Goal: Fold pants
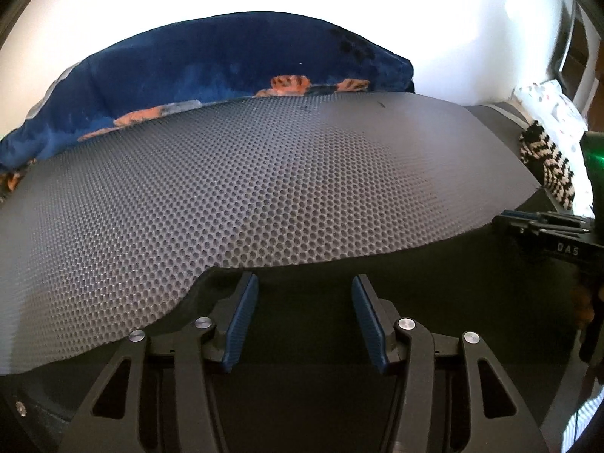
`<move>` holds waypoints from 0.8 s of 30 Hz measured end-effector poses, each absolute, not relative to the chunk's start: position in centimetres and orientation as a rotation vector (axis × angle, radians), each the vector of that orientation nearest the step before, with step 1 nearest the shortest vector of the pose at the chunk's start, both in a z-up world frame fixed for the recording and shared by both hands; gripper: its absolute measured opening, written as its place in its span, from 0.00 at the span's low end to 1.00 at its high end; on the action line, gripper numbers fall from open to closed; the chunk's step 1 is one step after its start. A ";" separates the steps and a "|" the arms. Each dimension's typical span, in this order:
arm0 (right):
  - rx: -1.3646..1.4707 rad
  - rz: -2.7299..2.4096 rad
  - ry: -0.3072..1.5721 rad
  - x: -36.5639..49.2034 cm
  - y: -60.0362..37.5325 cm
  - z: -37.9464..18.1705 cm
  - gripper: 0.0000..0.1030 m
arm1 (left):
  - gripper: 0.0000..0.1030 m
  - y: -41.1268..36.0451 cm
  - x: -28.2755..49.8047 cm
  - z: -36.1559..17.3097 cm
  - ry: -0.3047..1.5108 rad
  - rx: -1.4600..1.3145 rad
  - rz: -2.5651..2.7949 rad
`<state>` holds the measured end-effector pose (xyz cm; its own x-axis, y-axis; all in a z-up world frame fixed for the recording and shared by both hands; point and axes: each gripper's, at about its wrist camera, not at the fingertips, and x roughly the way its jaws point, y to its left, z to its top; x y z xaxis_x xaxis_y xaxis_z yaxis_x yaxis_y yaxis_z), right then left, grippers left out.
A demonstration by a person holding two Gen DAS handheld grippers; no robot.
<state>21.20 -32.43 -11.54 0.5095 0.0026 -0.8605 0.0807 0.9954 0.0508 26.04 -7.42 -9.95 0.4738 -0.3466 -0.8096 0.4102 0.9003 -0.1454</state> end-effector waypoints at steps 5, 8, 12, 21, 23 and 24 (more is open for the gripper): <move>0.087 -0.060 1.027 21.1 -32.1 -10.5 0.27 | 0.52 -8.0 25.9 -9.0 0.973 0.112 -0.449; 0.101 -0.017 0.998 19.4 -30.9 -9.2 0.32 | 0.52 -7.6 23.6 -7.5 0.943 0.123 -0.470; 0.069 0.043 1.007 16.1 -28.5 -9.1 0.38 | 0.52 -6.0 20.5 -7.4 0.972 0.103 -0.462; 0.017 0.021 1.002 10.6 -27.6 -9.1 0.38 | 0.52 -1.4 14.2 -8.8 1.021 0.129 -0.404; 0.038 -0.001 1.019 10.1 -28.6 -9.5 0.38 | 0.52 -0.9 13.9 -8.6 1.022 0.110 -0.408; 0.045 -0.026 1.029 9.9 -29.4 -9.9 0.38 | 0.52 -0.6 13.9 -8.6 1.023 0.095 -0.417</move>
